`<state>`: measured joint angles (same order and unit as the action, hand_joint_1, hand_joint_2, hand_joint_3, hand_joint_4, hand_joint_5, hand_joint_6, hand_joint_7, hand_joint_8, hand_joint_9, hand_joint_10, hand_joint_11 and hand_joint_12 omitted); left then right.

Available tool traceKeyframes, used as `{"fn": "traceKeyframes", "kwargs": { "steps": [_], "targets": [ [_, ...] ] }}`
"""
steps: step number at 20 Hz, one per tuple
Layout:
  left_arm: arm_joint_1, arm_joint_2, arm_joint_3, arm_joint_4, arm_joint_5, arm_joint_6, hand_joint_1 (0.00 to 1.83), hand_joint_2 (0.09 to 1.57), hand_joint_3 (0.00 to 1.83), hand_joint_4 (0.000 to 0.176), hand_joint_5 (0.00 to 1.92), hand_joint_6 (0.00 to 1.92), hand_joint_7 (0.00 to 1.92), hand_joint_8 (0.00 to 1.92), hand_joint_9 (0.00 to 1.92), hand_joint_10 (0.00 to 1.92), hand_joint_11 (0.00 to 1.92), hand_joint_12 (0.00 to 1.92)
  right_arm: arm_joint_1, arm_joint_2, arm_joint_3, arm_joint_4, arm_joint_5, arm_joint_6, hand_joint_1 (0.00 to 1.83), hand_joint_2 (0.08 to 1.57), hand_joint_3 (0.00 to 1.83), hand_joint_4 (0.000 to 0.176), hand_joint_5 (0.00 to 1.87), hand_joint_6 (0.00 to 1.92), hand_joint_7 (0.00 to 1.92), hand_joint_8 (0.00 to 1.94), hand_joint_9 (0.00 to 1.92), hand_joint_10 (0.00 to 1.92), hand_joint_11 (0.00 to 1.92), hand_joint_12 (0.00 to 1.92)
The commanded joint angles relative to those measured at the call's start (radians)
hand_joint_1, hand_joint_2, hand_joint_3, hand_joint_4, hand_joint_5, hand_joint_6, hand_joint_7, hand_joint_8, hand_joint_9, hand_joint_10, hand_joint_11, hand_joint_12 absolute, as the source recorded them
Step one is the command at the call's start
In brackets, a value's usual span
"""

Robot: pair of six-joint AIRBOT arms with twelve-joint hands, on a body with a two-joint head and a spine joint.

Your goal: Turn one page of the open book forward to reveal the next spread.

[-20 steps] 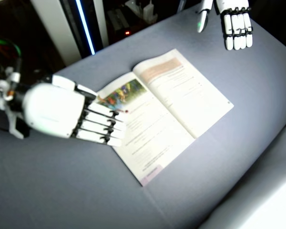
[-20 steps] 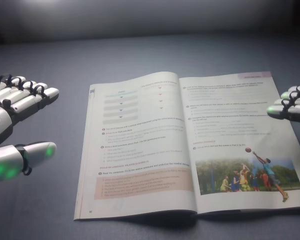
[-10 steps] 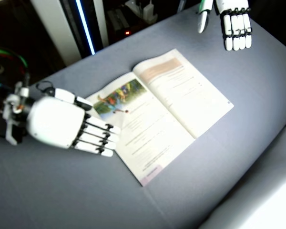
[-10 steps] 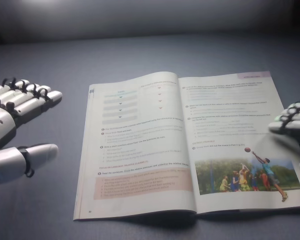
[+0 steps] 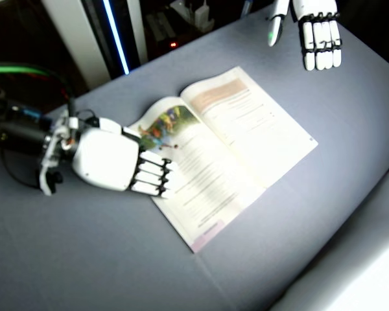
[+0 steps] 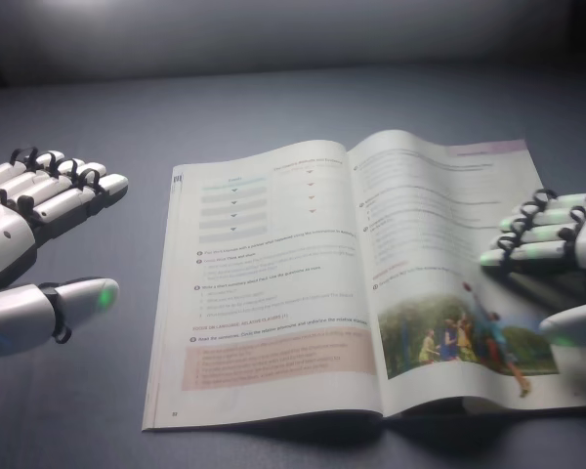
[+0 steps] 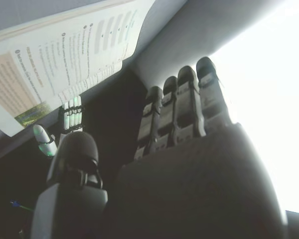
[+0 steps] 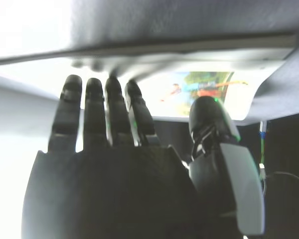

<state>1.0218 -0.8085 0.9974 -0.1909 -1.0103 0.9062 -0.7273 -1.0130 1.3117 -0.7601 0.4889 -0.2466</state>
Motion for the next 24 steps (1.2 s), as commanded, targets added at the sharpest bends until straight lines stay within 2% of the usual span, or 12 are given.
{"fn": "traceKeyframes", "kwargs": {
  "steps": [1,6,10,12,14,15,18,19,23,24],
  "targets": [
    [-0.011,-0.003,0.007,-0.008,-0.121,-0.007,0.0,1.35,0.0,0.0,0.09,0.01,0.07,0.01,0.06,0.0,0.01,0.12,0.018,-0.006,0.004,0.024,0.084,0.004,0.0,1.33,0.0,0.0,0.11,0.01,0.1,0.01,0.04,0.01,0.03,0.01],
    [-0.011,-0.004,0.01,-0.008,-0.124,-0.013,0.0,1.35,0.0,0.0,0.08,0.0,0.06,0.0,0.05,0.0,0.0,0.12,0.075,-0.089,0.046,0.084,0.164,0.004,0.0,1.32,0.0,0.0,0.09,0.0,0.09,0.0,0.02,0.0,0.01,0.0],
    [-0.018,-0.003,0.016,-0.008,-0.132,-0.013,0.0,1.35,0.0,0.0,0.09,0.0,0.08,0.0,0.06,0.0,0.01,0.13,0.133,-0.157,0.083,0.096,0.196,0.004,0.0,1.3,0.0,0.0,0.0,0.0,0.02,0.0,0.0,0.0,0.0,0.0],
    [-0.021,-0.004,0.017,-0.011,-0.146,-0.013,0.0,1.34,0.0,0.0,0.08,0.0,0.06,0.0,0.05,0.0,0.0,0.12,0.153,-0.206,0.113,0.127,0.218,0.004,0.0,1.31,0.0,0.0,0.03,0.01,0.05,0.02,0.05,0.02,0.12,0.05],
    [-0.028,-0.003,0.017,-0.012,-0.16,-0.013,0.0,1.33,0.0,0.0,0.08,0.0,0.05,0.0,0.03,0.0,0.0,0.05,0.168,-0.255,0.143,0.155,0.233,0.004,0.01,1.32,0.0,0.0,0.05,0.01,0.07,0.02,0.03,0.01,0.11,0.04],
    [-0.032,-0.003,0.018,-0.012,-0.168,-0.013,0.0,1.32,0.0,0.0,0.08,0.0,0.05,0.0,0.04,0.01,0.01,0.05,0.173,-0.28,0.156,0.168,0.237,0.004,0.0,1.32,0.0,0.0,0.04,0.0,0.12,0.01,0.17,0.02,0.26,0.12],
    [-0.038,0.002,0.019,-0.017,-0.207,-0.013,0.0,1.29,0.0,0.0,0.08,0.01,0.04,0.01,0.01,0.0,0.0,0.0,0.184,-0.358,0.18,0.167,0.24,0.004,0.0,1.35,0.01,0.0,0.02,0.0,0.07,0.0,0.09,0.0,0.08,0.04],
    [-0.039,0.008,0.017,-0.022,-0.225,-0.013,0.0,1.3,0.0,0.0,0.09,0.01,0.05,0.01,0.01,0.0,0.0,0.0,0.186,-0.378,0.179,0.155,0.24,0.004,0.0,1.42,0.03,0.0,0.04,0.01,0.08,0.0,0.05,0.0,0.03,0.02],
    [-0.038,0.029,0.015,-0.045,-0.269,-0.013,0.0,1.3,0.0,0.0,0.08,0.01,0.06,0.01,0.03,0.01,0.03,0.01,0.191,-0.396,0.143,0.081,0.254,0.006,0.0,1.39,0.01,0.0,0.08,0.02,0.11,0.01,0.06,0.01,0.02,0.02],
    [-0.038,0.033,0.015,-0.051,-0.274,-0.013,0.0,1.28,0.0,0.0,0.08,0.0,0.06,0.01,0.03,0.01,0.04,0.02,0.192,-0.396,0.135,0.05,0.274,0.034,0.0,1.4,0.0,0.0,0.14,0.01,0.14,0.01,0.1,0.01,0.03,0.02]
  ]
}}
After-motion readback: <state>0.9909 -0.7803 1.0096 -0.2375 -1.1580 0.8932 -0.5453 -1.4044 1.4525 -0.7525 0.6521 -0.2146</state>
